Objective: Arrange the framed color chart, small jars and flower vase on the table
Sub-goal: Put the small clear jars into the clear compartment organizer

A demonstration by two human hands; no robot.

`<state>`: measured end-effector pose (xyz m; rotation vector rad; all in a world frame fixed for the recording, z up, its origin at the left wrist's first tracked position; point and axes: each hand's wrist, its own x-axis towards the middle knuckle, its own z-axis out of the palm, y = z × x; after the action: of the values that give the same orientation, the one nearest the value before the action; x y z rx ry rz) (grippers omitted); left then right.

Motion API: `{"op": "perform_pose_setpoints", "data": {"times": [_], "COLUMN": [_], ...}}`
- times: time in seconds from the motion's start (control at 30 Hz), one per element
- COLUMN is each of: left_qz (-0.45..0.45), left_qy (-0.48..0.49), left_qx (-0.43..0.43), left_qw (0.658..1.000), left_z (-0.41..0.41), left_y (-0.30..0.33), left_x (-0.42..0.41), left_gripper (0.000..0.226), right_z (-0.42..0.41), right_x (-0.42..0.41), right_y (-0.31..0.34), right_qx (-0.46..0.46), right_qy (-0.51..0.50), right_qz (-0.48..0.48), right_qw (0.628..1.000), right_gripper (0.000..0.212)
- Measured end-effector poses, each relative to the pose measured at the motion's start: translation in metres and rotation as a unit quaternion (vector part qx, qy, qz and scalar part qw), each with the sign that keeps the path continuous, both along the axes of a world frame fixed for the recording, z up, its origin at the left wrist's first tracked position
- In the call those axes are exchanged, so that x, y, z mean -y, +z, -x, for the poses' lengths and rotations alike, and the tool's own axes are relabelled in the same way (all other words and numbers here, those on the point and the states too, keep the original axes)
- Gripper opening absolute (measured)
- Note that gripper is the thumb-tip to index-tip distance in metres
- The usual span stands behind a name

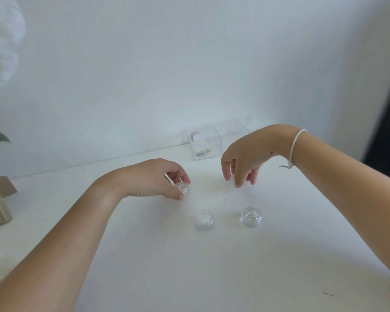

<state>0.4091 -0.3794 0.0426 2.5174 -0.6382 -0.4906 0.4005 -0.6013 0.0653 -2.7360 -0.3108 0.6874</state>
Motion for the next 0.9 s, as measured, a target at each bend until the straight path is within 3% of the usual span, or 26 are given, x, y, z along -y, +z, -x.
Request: {"op": "perform_pose_setpoints", "data": {"times": [0.23, 0.43, 0.7, 0.9], "left_qz": [0.139, 0.157, -0.019, -0.152], "left_qy": [0.006, 0.004, 0.020, 0.031], "left_qx": [0.126, 0.211, 0.227, 0.238], "left_qw": [0.982, 0.965, 0.974, 0.959], "left_z": [-0.029, -0.079, -0.129, -0.136], "left_y": [0.024, 0.027, 0.020, 0.018], "left_x": [0.045, 0.107, 0.148, 0.164], "left_gripper": [0.023, 0.014, 0.018, 0.030], "right_z": [-0.003, -0.011, -0.015, -0.016], "right_x": [0.037, 0.060, 0.081, 0.086], "right_y": [0.023, 0.021, 0.024, 0.029], "right_qx": [0.097, 0.157, 0.208, 0.226], "right_qy": [-0.067, -0.126, -0.152, -0.151], "right_qz": [-0.080, -0.112, -0.143, -0.142], "right_qw": [0.990, 0.973, 0.956, 0.952], "right_gripper": [0.020, 0.026, 0.022, 0.021]}}
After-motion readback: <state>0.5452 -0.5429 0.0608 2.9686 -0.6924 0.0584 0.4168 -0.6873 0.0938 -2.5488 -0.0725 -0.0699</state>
